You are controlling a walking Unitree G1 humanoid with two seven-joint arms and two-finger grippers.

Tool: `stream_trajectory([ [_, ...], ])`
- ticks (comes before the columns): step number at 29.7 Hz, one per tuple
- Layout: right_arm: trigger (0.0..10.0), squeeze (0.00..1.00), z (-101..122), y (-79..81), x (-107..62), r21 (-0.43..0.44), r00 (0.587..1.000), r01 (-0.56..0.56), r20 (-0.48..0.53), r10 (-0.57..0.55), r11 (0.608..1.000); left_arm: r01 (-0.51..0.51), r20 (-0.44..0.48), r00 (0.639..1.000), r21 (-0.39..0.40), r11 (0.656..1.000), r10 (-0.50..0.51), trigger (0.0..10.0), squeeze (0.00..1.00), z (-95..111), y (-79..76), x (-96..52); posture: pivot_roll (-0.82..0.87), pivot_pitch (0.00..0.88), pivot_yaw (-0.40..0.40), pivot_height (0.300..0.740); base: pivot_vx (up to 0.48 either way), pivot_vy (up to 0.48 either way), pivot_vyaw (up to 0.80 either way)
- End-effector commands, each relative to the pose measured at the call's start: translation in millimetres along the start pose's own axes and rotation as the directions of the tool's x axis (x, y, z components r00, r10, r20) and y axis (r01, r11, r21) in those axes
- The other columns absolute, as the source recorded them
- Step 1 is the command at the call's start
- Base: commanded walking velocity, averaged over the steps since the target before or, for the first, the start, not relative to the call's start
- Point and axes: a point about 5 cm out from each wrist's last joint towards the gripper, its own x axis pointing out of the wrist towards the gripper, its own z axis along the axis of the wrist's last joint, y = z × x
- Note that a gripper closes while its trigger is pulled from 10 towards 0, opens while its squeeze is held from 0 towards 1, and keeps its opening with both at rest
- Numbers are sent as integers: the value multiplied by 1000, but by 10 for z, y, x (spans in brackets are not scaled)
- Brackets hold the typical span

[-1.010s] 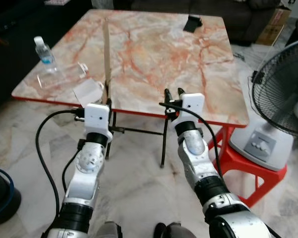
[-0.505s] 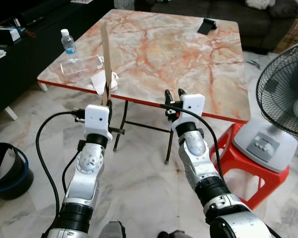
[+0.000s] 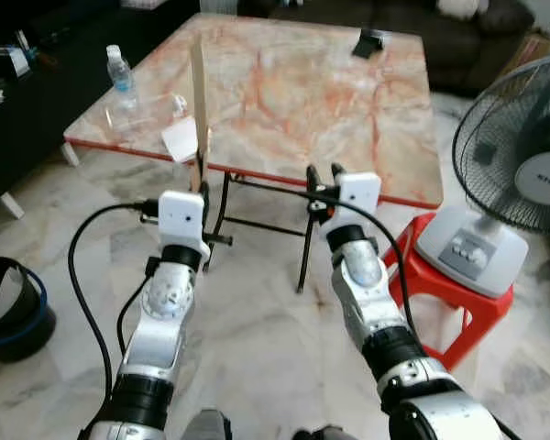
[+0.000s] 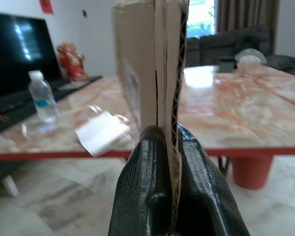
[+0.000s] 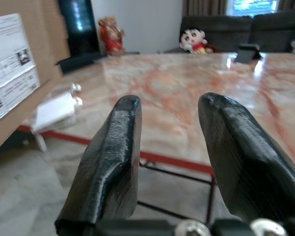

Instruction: Picking trash to rubbish bin

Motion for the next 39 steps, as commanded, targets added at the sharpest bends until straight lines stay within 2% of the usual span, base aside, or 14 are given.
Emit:
stream_trajectory([
  [1,10000,0,0,-4,-4,8,1000,5,-2,-5,1000,-3,6,1000,-8,1000,3,10000,0,20,4,7,125,186,-54,740,-251,0,0],
  [22,10000,0,-48,-13,-23,2,1000,0,-27,0,1000,-11,-8,1000,-17,1000,11,10000,0,-8,23,-6,121,198,-58,740,-255,0,0],
  [25,10000,0,-135,-43,-62,-7,998,1,-68,-1,1000,2,-57,998,-5,1000,-3,10000,0,-114,31,-48,123,196,-60,740,0,0,0],
  [27,10000,0,-316,-149,-159,12,987,33,-159,-30,999,33,-168,985,11,999,-31,10000,0,-357,68,-172,116,198,-61,740,0,0,0],
  [28,10000,0,-316,-149,-159,12,987,33,-159,-30,999,33,-168,985,11,999,-31,10000,0,-357,68,-172,116,198,-61,740,0,0,0],
  [29,10000,0,-455,-228,-250,35,972,57,-228,-47,998,37,-229,973,11,999,-34,10000,0,-500,115,-268,116,198,-61,740,0,0,0],
  [30,10000,0,-494,-252,-279,35,967,64,-247,-54,997,35,-247,969,15,999,-30,10000,0,-541,135,-297,116,198,-61,740,0,0,0],
  [31,10000,0,-618,-334,-380,55,947,97,-311,-75,994,33,-320,947,-4,999,-32,10000,0,-689,185,-394,117,201,-62,740,0,0,0],
  [32,10000,0,-618,-334,-380,55,947,97,-311,-75,994,33,-320,947,-4,999,-32,10000,0,-689,185,-394,117,201,-62,740,0,0,0],
  [33,10000,0,-800,-413,-535,71,906,123,-414,-83,990,30,-426,904,7,1000,-24,10000,0,-907,253,-550,118,201,-62,740,0,0,0],
  [35,10000,0,-972,-480,-724,87,862,148,-500,-85,985,13,-525,851,13,1000,-4,10000,0,-1124,320,-750,112,199,-61,740,0,0,0],
  [36,10000,0,-1078,-503,-849,82,825,148,-559,-78,986,-11,-573,819,14,1000,18,10000,0,-1224,361,-860,112,199,-61,740,0,0,0],
  [38,10000,0,-1123,-518,-911,74,809,151,-582,-80,986,-25,-594,804,16,1000,30,10000,0,-1269,380,-912,110,200,-60,740,0,0,0],
  [39,10000,0,-1245,-544,-1090,57,760,148,-646,-76,987,-54,-648,760,13,998,50,10000,0,-1383,416,-1046,111,199,-60,740,0,0,0],
])
